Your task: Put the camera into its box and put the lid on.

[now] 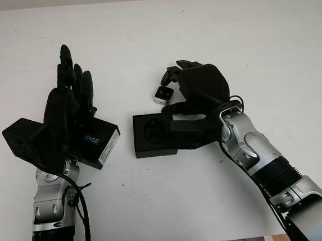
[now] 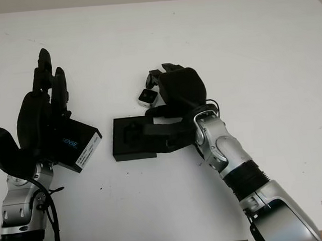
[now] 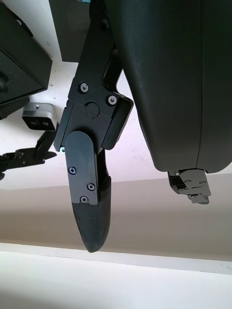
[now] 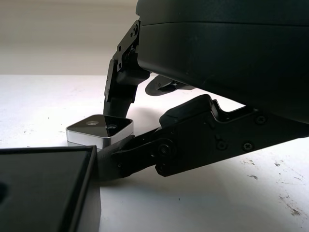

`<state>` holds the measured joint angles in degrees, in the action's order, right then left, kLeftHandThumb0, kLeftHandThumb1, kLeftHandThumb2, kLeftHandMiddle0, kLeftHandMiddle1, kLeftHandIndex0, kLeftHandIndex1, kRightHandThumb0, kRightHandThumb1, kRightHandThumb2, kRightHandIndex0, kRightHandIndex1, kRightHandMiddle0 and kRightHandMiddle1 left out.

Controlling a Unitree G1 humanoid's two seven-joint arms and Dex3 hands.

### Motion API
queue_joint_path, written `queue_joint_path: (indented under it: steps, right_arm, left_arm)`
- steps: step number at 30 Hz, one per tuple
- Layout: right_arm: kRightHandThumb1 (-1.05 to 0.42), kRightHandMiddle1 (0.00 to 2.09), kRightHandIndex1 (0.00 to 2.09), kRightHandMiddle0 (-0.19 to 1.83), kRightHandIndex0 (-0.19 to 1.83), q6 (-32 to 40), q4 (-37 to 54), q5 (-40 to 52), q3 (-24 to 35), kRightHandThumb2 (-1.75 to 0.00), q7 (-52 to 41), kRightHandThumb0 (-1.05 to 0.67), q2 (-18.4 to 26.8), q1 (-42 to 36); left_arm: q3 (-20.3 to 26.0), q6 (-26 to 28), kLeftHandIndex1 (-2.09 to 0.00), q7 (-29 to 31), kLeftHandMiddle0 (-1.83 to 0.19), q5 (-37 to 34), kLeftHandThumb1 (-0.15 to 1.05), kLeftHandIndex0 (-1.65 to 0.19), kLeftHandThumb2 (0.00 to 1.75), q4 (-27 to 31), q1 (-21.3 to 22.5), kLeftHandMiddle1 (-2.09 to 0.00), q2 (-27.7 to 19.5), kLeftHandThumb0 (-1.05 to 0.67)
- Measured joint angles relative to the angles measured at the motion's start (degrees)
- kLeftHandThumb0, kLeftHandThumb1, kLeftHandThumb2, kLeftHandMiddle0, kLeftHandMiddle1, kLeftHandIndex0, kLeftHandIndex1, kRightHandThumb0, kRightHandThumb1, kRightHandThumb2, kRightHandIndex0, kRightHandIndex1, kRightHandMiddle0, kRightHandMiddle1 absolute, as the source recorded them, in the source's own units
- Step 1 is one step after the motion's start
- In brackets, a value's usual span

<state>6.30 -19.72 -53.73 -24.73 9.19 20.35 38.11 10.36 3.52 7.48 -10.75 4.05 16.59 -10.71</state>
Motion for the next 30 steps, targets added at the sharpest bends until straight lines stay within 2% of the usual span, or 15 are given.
queue_joint_path:
  steps: [7, 15, 16, 19, 21, 23, 30]
  right_arm:
    - [-1.00, 1.24, 0.07, 0.43, 0.47, -0.3, -2.8, -1.9, -1.1, -0.06, 3.5, -0.72, 0.0, 1.1]
    - [-1.02, 1.15, 0.07, 0.43, 0.49, -1.3, -4.3, -1.5, -1.6, -0.06, 4.3, -0.66, 0.0, 1.6]
    - [-1.03, 1.21, 0.09, 0.49, 0.53, -2.0, -4.7, -1.3, -1.6, -0.06, 5.2, -0.59, 0.0, 1.6]
    - [-1.04, 1.44, 0.10, 0.48, 0.59, -4.3, -6.6, -0.6, -1.5, -0.11, 8.4, -0.50, 0.0, 1.6]
    - [-1.05, 1.67, 0.13, 0.43, 0.61, -6.2, -7.7, 0.1, -1.4, -0.15, 10.4, -0.48, 0.0, 1.6]
    - [-1.05, 1.80, 0.15, 0.41, 0.63, -7.9, -9.0, 0.7, -1.4, -0.15, 12.3, -0.47, 0.0, 1.6]
    - [-1.05, 1.90, 0.16, 0.39, 0.59, -12.9, -12.3, 2.0, -1.2, -0.18, 16.3, -0.46, 0.0, 1.9]
  left_arm:
    - [0.0, 0.0, 0.00, 0.1, 0.19, -0.6, 1.05, 0.19, 0.47, 0.0, 0.0, 0.00, 0.0, -0.86]
    - [0.0, 0.0, 0.00, 0.2, 0.19, -0.7, 1.05, 0.19, 0.48, 0.0, 0.0, 0.00, 0.0, -0.86]
    - [0.0, 0.0, 0.00, 0.2, 0.19, -0.7, 1.05, 0.19, 0.49, 0.0, 0.0, 0.00, -0.1, -0.86]
    - [0.0, 0.1, 0.00, 0.2, 0.19, -0.6, 1.05, 0.19, 0.49, 0.0, 0.0, 0.00, -0.1, -0.86]
    - [0.0, 0.1, 0.00, 0.2, 0.19, -0.6, 1.05, 0.19, 0.49, 0.0, 0.0, 0.00, -0.1, -0.85]
    - [0.0, 0.1, 0.00, 0.2, 0.19, -0.6, 1.05, 0.19, 0.48, 0.0, 0.0, 0.00, -0.1, -0.85]
    - [0.0, 0.0, 0.00, 0.2, 0.19, -0.6, 1.05, 0.19, 0.48, 0.0, 0.0, 0.00, -0.1, -0.85]
